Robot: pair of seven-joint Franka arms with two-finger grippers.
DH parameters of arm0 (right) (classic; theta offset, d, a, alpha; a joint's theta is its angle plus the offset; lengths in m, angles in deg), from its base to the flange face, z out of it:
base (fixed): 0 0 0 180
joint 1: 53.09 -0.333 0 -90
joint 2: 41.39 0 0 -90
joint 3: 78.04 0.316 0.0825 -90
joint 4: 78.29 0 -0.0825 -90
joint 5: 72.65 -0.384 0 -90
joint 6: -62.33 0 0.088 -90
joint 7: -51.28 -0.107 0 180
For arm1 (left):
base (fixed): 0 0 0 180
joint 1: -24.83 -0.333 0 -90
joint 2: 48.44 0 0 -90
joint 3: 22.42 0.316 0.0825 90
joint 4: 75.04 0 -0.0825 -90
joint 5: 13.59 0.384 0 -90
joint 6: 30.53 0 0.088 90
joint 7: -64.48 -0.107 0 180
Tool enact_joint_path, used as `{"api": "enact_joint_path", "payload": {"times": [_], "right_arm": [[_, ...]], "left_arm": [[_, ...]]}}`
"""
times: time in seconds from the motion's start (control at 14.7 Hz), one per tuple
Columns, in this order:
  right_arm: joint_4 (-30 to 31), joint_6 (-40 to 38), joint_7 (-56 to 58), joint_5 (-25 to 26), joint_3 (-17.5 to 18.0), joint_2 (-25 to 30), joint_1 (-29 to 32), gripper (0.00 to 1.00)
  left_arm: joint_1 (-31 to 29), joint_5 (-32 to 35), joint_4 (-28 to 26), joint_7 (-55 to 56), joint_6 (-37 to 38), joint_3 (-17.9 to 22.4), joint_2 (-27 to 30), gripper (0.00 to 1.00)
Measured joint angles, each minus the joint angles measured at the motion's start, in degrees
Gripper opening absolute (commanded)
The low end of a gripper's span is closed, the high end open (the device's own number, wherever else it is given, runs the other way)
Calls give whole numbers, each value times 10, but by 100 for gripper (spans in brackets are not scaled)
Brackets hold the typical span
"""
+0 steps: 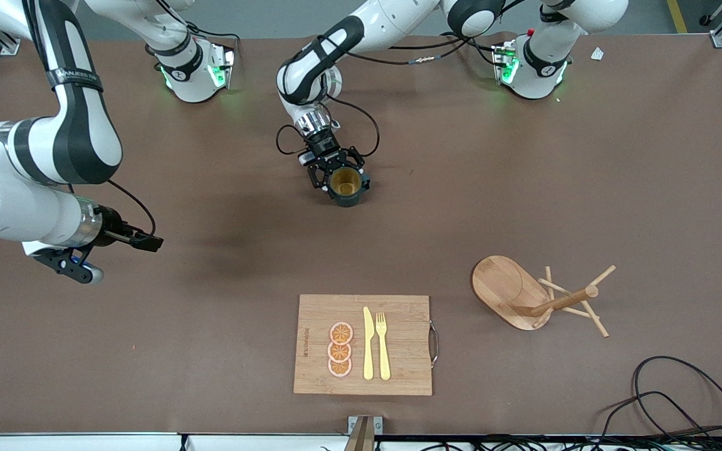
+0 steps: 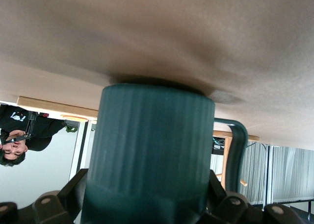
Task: Transfer cup from left to right arm and place
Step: 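Lower the teal mug upright onto the table with the left gripper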
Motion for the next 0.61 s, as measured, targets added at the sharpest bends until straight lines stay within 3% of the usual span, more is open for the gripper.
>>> {"api": "enact_joint_path", "payload": {"times": [0.61], "right_arm": [[1,1,0,0,0,0,0,100]], "left_arm": [[3,-1,2,15,-3,-24,0,100]]}}
